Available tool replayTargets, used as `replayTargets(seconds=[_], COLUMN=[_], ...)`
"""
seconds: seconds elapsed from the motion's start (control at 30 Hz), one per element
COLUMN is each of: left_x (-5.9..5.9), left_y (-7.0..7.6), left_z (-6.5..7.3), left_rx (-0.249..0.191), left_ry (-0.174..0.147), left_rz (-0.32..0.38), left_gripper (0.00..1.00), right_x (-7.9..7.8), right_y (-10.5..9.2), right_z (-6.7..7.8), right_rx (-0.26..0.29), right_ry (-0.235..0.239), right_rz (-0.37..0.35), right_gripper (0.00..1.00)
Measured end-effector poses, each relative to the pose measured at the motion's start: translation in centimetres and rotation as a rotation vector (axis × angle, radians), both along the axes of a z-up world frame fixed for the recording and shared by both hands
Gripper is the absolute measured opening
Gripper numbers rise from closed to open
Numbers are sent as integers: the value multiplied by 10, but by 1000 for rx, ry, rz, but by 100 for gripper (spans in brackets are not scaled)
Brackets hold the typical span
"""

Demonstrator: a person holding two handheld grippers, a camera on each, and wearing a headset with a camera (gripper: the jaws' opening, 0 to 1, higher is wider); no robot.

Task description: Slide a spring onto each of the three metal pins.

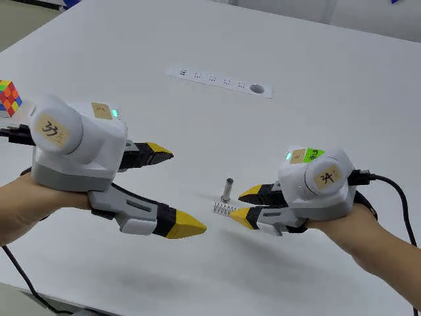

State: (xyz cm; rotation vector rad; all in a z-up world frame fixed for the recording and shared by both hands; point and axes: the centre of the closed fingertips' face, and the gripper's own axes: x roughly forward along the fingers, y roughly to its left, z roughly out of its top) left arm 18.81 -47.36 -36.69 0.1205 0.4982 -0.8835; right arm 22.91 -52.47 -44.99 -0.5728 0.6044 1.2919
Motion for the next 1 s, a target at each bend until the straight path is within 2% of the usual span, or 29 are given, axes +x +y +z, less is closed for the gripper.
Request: replayTargets(seconds=[0.27, 0.43, 0.73, 1.0], left_x=[1, 1, 0, 1], left_y=[1, 3, 7, 7], left_z=[-4, -5, -4, -4], left_rx=[-4, -4, -8, -7], left_ry=[7, 11, 13, 14], left_rz=[1, 9, 17, 15], left_gripper=[84, 83, 83, 82], right_x=[9, 7, 9, 0], right_y=[-3, -1, -2, -3], right_z=[-19, -22, -29, -37], right_rx=[-70, -70, -97, -126], right_ry=[-6, 15, 23, 38], right_rz=[-21, -8, -14, 10], right_gripper=[18, 16, 16, 15])
